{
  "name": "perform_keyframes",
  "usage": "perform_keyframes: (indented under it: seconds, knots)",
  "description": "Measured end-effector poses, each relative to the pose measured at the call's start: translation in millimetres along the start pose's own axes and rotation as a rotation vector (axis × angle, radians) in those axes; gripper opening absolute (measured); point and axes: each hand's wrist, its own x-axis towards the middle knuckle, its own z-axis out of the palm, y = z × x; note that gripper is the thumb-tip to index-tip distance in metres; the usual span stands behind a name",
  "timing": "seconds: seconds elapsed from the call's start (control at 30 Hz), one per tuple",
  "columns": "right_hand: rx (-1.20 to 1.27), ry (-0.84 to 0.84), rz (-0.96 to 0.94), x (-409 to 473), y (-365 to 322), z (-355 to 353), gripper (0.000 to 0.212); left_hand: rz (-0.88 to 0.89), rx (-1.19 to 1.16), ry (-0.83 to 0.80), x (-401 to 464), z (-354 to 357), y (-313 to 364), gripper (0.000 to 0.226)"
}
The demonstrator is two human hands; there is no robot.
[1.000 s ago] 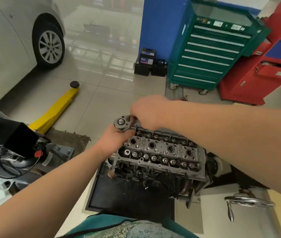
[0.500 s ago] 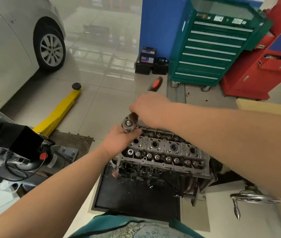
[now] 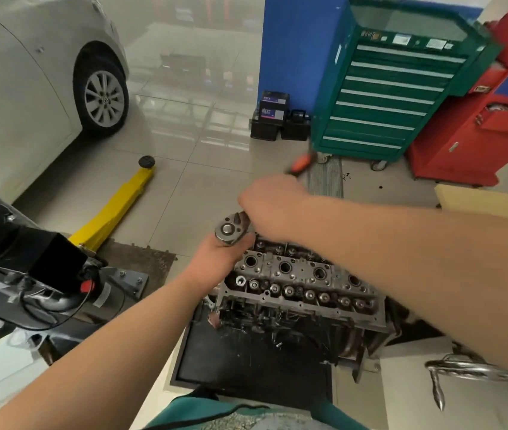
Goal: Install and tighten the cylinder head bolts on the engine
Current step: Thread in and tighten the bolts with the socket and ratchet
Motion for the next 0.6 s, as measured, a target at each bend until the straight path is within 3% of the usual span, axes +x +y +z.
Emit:
perform_keyframes:
  seconds: [0.07,0.13,0.17,0.23,0.33,0.4,0.43,0.5,0.6]
  knots:
    - [0.116,-0.183,0.049,-12,-13,11,0.015,0.006,-0.011,-0.037,-1,-4,0,0.034]
    - [0.496,-0.492,0.056,-31,-16,18,0.006,-0.005,0.016,-0.066,-2,-5,-1,0.032]
    - [0.609,-0.56,0.039,-37,-13,19,0.006,-0.004,0.014,-0.062,-4,-5,-1,0.027]
    - [0.472,-0.463,-0.047,-31,2,16,0.008,0.002,-0.005,-0.013,-4,0,-3,0.021]
    - [0.159,-0.106,-0.071,-7,16,8,0.012,-0.059,0.084,0.015,-1,9,-6,0.006]
    - [0.138,0.016,-0.046,0,10,5,0.01,-0.093,0.108,0.023,0,8,-4,0.022]
    - [0.098,0.027,-0.022,-2,3,4,0.005,-0.089,0.069,0.039,1,5,-2,0.028]
    - [0.037,-0.007,0.015,-13,-12,13,0.016,-0.049,0.055,0.039,1,-5,0,0.034]
    - [0.235,-0.175,-0.041,-38,-17,24,0.009,-0.044,0.07,0.002,0,-9,-5,0.019]
